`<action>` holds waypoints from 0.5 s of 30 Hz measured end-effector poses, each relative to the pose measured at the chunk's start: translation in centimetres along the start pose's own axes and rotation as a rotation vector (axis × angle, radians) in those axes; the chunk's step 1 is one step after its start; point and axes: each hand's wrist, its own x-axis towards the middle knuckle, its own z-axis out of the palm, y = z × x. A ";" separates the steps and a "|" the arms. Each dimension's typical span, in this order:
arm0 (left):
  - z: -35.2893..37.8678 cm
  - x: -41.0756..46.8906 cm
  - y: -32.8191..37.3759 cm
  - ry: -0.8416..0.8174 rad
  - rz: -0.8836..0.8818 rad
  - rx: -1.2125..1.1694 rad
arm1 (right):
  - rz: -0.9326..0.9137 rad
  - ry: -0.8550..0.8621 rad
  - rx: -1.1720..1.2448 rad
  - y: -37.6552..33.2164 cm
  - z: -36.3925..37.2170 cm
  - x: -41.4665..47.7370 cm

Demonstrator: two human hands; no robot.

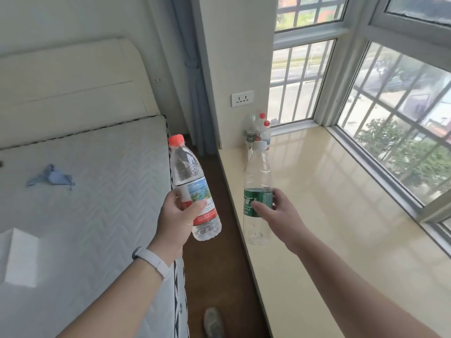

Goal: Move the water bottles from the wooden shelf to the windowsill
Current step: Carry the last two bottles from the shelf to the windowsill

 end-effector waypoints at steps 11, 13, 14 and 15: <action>-2.7 12.9 -1.1 -0.080 -0.041 -0.032 | 0.022 0.057 -0.030 -3.3 5.3 9.9; -3.7 15.7 -0.8 -0.105 -0.034 -0.040 | 0.027 0.071 -0.065 -4.6 6.6 12.0; -4.2 17.1 -0.7 -0.129 -0.030 -0.040 | 0.027 0.074 -0.085 -5.2 7.2 13.1; -4.7 18.4 -0.6 -0.159 -0.026 -0.036 | 0.025 0.080 -0.097 -5.8 7.7 14.1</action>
